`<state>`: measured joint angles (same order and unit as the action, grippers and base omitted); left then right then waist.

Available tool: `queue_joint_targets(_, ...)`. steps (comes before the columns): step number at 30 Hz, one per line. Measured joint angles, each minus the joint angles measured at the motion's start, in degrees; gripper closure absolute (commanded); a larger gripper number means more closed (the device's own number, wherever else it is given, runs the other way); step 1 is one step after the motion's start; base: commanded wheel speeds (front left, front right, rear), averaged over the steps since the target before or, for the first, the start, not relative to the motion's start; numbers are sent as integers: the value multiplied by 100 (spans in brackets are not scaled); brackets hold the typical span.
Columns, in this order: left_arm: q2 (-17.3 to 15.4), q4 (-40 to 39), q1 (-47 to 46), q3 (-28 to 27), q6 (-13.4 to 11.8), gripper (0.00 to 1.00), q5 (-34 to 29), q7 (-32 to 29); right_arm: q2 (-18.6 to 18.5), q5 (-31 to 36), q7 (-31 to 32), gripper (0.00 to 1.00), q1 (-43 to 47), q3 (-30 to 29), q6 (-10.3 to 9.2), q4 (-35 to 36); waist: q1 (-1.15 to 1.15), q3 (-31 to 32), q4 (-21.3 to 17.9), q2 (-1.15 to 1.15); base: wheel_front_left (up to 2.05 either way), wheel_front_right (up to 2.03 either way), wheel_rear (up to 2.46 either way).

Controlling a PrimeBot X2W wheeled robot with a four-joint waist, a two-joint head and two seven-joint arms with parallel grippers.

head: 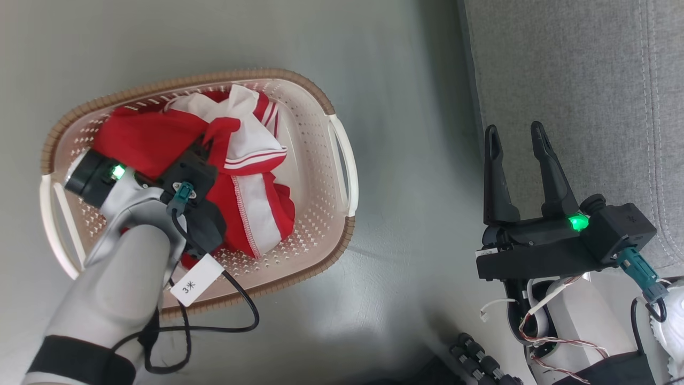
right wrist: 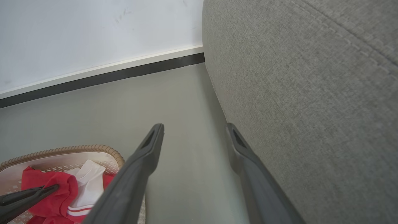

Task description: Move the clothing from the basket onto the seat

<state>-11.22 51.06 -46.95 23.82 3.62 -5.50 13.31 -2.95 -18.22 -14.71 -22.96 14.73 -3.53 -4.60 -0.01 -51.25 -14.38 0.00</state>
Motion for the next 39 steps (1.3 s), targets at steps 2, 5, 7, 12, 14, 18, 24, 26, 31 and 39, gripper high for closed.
queue_joint_targets(2,19,4,19,-3,1,100,48,12,0,0,0,0,-1,-5,0,-18,0,24,9,0,0,0,0)
queue_joint_targets(5,102,9,63,-38,2,100,134,52,1,0,0,0,-3,-20,0,-97,0,110,41,0,0,0,0)
queue_joint_targets(7,176,0,110,-93,8,100,224,67,1,0,0,0,-3,-48,0,-153,0,183,65,0,0,0,0)
queue_joint_targets(12,309,-67,316,-144,51,100,442,101,0,0,0,0,-5,-108,1,-343,0,417,141,0,0,0,0)
queue_joint_targets(14,368,-171,363,-169,100,100,510,101,1,2,0,0,-7,-140,4,-417,0,534,175,0,0,0,0)
queue_joint_targets(18,450,-531,410,-250,199,100,711,101,0,20,0,0,-22,-224,54,-630,0,875,269,0,0,0,0)
queue_joint_targets(24,466,-907,506,-259,296,100,914,102,-1,60,0,0,-81,-303,131,-891,0,1341,394,0,0,0,0)
queue_joint_targets(26,475,-1002,537,-253,301,100,951,102,-2,62,0,0,-113,-335,160,-964,0,1504,435,0,0,0,0)
queue_joint_targets(31,490,-1347,549,-244,345,100,1141,116,-2,91,0,0,-113,-367,223,-1189,0,1919,533,0,0,0,0)
queue_joint_targets(39,449,-1667,623,-187,352,100,1317,116,-4,103,0,0,-110,-281,305,-1564,-1,2600,650,0,0,0,0)
